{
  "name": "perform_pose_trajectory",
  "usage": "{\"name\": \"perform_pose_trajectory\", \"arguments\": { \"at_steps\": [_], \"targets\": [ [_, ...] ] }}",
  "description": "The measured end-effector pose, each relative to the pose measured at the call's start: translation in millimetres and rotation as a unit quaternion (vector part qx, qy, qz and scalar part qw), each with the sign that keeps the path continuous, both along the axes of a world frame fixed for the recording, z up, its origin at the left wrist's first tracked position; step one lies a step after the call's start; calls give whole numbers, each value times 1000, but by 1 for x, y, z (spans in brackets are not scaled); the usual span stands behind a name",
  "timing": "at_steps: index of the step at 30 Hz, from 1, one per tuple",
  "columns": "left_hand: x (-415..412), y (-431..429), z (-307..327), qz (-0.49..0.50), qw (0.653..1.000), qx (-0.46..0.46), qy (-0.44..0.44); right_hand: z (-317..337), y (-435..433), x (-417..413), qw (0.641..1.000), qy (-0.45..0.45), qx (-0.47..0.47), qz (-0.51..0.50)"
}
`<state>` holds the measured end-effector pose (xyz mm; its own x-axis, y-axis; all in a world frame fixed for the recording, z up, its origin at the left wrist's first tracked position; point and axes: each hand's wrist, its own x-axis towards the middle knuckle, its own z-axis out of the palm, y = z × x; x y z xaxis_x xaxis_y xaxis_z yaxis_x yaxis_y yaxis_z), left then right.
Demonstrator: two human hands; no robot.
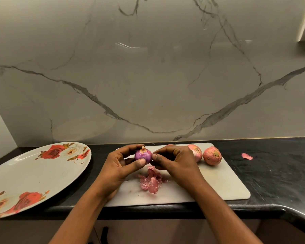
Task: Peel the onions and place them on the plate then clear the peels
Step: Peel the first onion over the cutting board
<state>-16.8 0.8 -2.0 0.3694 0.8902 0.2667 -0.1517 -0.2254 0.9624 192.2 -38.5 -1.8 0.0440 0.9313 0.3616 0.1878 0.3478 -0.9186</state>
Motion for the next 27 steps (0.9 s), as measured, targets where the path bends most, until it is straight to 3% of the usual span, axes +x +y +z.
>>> {"name": "perform_pose_trajectory", "arguments": {
  "at_steps": [6, 20, 27],
  "targets": [
    [0, 0, 1, -23, 999, -36, -34, -3, 5, 2, 999, 24, -17, -42],
    [-1, -2, -1, -20, 997, 55, 56, 3, 0, -3, 998, 21, -63, 5],
    [-2, -2, 0, -17, 998, 43, 46, 1, 1, -1, 999, -10, -35, -1]
  ]
}}
